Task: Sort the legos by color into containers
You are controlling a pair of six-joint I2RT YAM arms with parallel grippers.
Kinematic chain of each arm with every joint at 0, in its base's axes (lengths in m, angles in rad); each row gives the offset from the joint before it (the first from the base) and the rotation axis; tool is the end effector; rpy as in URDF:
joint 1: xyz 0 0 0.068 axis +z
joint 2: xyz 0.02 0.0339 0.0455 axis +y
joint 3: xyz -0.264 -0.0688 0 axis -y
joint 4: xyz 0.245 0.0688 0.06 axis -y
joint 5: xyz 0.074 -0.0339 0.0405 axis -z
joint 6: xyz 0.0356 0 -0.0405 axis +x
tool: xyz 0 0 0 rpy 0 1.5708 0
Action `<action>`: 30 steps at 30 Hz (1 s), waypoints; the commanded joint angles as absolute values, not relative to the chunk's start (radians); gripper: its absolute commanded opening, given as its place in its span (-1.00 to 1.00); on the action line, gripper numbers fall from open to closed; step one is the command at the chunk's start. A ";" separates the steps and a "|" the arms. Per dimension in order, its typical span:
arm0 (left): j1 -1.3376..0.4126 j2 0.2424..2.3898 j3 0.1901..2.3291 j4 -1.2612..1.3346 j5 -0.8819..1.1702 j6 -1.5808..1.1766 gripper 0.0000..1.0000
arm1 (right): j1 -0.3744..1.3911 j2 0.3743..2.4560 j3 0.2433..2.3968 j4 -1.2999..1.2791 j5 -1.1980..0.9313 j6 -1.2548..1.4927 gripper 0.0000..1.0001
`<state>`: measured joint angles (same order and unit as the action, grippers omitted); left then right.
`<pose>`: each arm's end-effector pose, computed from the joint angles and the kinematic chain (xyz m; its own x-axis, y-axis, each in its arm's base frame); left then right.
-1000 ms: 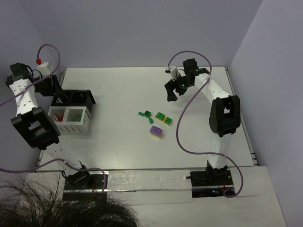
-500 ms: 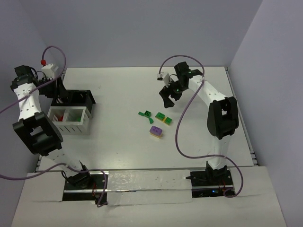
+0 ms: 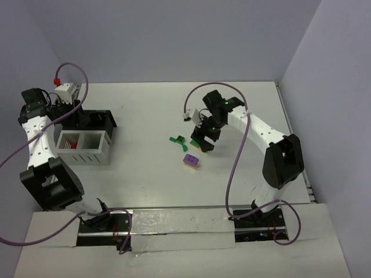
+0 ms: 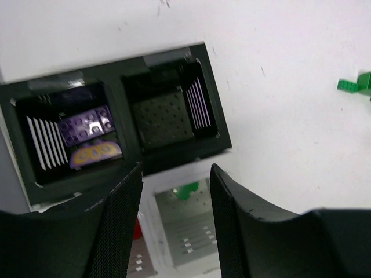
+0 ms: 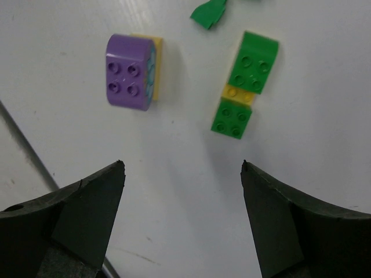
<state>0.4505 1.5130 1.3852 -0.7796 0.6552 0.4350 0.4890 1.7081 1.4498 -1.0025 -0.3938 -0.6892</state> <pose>0.2960 0.1191 0.3248 -0.6464 0.0585 -0.7608 0.2921 0.9401 -0.1759 0.2946 0.1722 0.2687 -0.3073 -0.8287 -0.4678 -0.9492 0.3022 0.0880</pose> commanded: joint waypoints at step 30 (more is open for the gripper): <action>0.413 1.292 1.184 -0.618 0.573 0.361 0.13 | 0.763 1.932 1.569 -0.992 -0.302 -0.400 0.61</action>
